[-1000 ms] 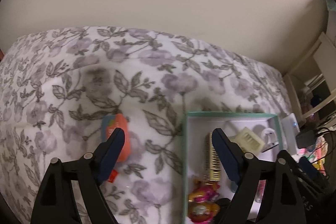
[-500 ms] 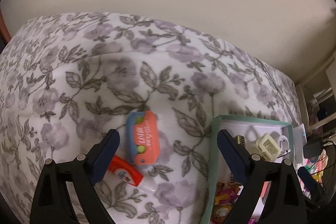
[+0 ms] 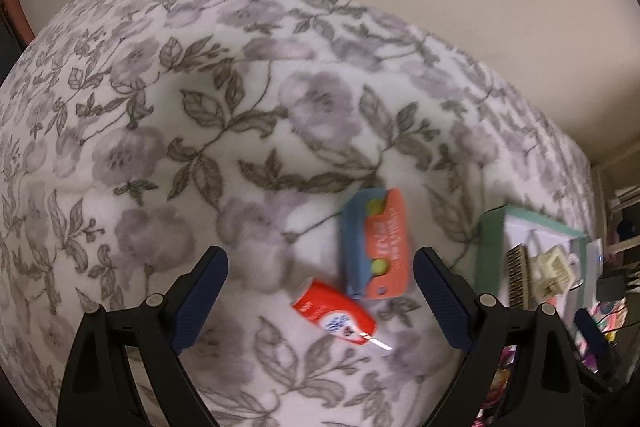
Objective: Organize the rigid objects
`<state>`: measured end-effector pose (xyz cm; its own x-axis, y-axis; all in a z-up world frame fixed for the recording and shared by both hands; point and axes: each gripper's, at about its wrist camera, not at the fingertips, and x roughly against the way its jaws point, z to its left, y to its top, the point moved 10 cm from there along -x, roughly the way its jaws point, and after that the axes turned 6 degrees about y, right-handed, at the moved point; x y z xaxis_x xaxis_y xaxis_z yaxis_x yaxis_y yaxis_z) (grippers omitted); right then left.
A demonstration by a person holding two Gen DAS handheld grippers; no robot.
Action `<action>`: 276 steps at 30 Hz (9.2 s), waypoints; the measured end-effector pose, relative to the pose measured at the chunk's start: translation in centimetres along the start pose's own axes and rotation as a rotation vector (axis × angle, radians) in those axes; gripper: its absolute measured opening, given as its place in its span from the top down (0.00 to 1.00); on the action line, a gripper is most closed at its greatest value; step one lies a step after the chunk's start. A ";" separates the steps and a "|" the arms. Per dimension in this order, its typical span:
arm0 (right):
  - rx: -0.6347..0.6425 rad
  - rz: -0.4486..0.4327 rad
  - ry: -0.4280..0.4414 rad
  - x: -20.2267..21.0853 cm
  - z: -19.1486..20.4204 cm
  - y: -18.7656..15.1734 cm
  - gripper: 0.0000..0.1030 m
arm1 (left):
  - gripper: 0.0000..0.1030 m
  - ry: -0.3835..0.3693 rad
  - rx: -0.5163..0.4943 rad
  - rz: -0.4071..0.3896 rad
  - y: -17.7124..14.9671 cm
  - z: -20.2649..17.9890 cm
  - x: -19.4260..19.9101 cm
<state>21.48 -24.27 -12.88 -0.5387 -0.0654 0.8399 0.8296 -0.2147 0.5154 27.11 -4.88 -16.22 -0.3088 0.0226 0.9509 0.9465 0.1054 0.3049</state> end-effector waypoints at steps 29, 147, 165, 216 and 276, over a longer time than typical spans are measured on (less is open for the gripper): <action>0.039 -0.016 0.013 -0.1 1.9 -0.1 0.01 | 0.71 0.011 -0.113 0.157 -6.9 -2.2 -0.4; -0.189 -0.072 0.020 12.7 -5.0 -9.3 0.56 | 0.72 -0.208 -0.322 -0.102 -15.4 -9.1 13.9; -0.240 0.078 -0.005 8.0 -7.4 -11.8 0.55 | 0.72 -0.218 -0.413 0.100 -20.1 -13.0 7.9; -0.164 0.017 -0.105 8.3 -6.8 -11.4 0.04 | 0.20 -0.039 -0.173 -0.131 -13.4 -3.3 10.1; 0.020 -0.128 -0.124 17.1 -1.8 -18.0 0.04 | 0.21 0.086 -0.256 -0.280 -19.2 3.0 16.1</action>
<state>-2.92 -23.32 -8.10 -0.6191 0.0826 0.7810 0.7586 -0.1941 0.6219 3.64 -3.59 -6.89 -0.5596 -0.0561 0.8269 0.8229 -0.1557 0.5464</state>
